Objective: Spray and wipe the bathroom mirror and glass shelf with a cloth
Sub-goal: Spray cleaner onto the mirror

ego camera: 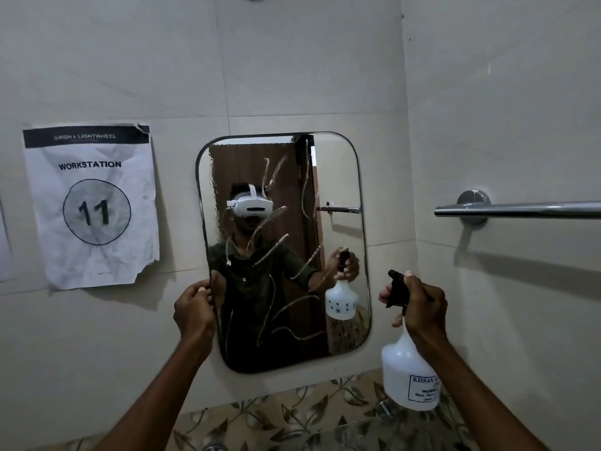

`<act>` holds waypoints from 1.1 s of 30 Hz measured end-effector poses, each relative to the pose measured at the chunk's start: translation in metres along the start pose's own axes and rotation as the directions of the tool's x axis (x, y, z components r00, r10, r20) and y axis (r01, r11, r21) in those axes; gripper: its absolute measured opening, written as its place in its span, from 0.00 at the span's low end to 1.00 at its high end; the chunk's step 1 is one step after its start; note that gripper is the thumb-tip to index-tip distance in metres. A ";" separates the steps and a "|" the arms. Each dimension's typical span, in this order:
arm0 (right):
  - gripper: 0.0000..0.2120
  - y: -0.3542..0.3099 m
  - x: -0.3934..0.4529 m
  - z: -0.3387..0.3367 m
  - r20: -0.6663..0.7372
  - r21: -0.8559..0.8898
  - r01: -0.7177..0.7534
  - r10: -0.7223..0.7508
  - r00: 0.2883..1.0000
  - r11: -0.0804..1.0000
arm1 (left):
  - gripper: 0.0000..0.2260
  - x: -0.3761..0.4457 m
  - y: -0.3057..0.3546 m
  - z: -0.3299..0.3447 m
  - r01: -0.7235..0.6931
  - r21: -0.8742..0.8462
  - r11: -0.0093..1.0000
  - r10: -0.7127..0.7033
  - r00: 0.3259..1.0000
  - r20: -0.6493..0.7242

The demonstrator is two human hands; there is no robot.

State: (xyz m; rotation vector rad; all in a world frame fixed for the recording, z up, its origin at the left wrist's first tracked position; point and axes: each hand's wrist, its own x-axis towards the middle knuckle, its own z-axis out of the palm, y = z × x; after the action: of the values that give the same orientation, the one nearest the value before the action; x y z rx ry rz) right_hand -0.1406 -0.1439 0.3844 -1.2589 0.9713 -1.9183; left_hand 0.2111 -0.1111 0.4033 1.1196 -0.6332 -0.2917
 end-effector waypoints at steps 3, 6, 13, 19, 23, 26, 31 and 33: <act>0.24 0.001 -0.003 0.007 0.078 0.031 -0.042 0.040 0.996 0.999 | 0.13 0.002 -0.002 0.000 0.001 -0.004 1.000 -0.001 1.000 -0.001; 0.26 0.000 -0.009 0.014 0.160 0.075 -0.109 0.096 0.982 0.991 | 0.13 0.003 -0.002 -0.001 0.008 -0.011 1.000 -0.008 1.000 0.001; 0.26 0.004 -0.025 0.023 0.080 0.053 0.002 -0.007 0.997 0.999 | 0.12 0.005 -0.007 -0.006 0.028 -0.022 0.999 -0.027 0.999 0.044; 0.25 0.012 -0.036 0.024 0.179 -0.004 -0.028 0.028 0.984 1.000 | 0.13 0.001 -0.025 -0.013 0.074 -0.025 0.997 -0.072 0.996 0.054; 0.27 0.031 -0.069 0.033 0.304 -0.054 -0.019 0.034 0.952 0.998 | 0.13 -0.005 -0.037 -0.018 0.085 -0.001 0.996 -0.084 0.995 0.051; 0.28 0.049 -0.089 0.039 0.352 -0.047 -0.008 0.024 0.936 0.999 | 0.13 -0.007 -0.044 -0.021 0.105 0.030 0.994 -0.107 0.993 0.043; 0.24 0.058 -0.104 0.047 0.429 -0.071 -0.116 0.135 0.893 0.991 | 0.12 -0.010 -0.057 -0.025 0.128 0.056 0.990 -0.131 0.990 0.050; 0.22 0.064 -0.106 0.049 0.449 -0.113 -0.184 0.216 0.867 0.976 | 0.12 -0.012 -0.061 -0.027 0.138 0.053 0.989 -0.141 0.989 0.046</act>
State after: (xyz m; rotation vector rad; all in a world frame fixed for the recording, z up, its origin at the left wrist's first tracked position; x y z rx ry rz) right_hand -0.0516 -0.1025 0.2944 -1.4968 0.8761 -1.3475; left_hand 0.2236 -0.1110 0.3371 1.2099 -0.6099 -0.4272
